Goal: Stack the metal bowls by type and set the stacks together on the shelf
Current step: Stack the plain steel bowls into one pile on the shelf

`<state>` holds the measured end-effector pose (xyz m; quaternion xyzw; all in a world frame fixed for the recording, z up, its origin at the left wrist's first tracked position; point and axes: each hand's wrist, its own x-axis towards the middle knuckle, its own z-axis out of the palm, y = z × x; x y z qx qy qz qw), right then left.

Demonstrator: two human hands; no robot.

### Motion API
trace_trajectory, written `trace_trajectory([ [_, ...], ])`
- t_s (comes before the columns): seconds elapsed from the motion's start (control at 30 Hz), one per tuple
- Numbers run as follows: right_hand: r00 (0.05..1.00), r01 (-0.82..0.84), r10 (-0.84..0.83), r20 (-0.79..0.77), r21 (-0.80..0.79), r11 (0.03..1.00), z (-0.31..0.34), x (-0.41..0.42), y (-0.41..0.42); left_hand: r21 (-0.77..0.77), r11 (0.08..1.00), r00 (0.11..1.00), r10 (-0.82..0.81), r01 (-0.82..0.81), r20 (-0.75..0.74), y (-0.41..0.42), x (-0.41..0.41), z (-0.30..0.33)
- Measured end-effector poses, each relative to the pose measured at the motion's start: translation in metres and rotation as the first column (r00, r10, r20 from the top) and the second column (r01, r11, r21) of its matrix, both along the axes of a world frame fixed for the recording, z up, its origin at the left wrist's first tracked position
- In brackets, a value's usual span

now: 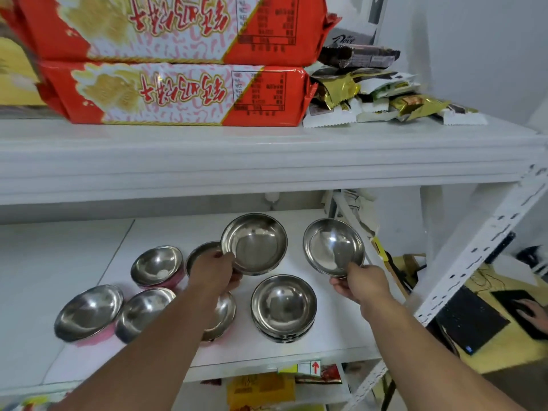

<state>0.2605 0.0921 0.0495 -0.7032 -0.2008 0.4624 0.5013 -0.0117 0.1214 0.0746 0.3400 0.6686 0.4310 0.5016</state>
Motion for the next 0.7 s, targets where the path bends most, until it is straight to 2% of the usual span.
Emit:
trace_trajectory([
  [0.23,0.999,0.023,-0.028,0.04,0.12,0.992,0.024,-0.006,-0.037,0.005,0.998,0.998,-0.057,0.057,0.007,-0.053,-0.003,0.001],
  [0.37,0.999,0.0,-0.006,0.035,0.18,0.984,0.045,-0.013,-0.062,0.01,0.995,0.992,-0.096,0.096,0.078,-0.065,0.004,-0.006],
  [0.57,0.987,-0.153,0.146,0.06,0.135,0.979,0.058,-0.033,-0.08,-0.07,0.98,0.982,-0.183,0.187,0.054,-0.076,0.019,-0.011],
  [0.7,0.973,-0.225,0.219,0.074,0.08,0.971,0.05,-0.043,-0.08,-0.134,0.974,0.982,-0.178,0.184,0.06,-0.078,0.023,-0.016],
])
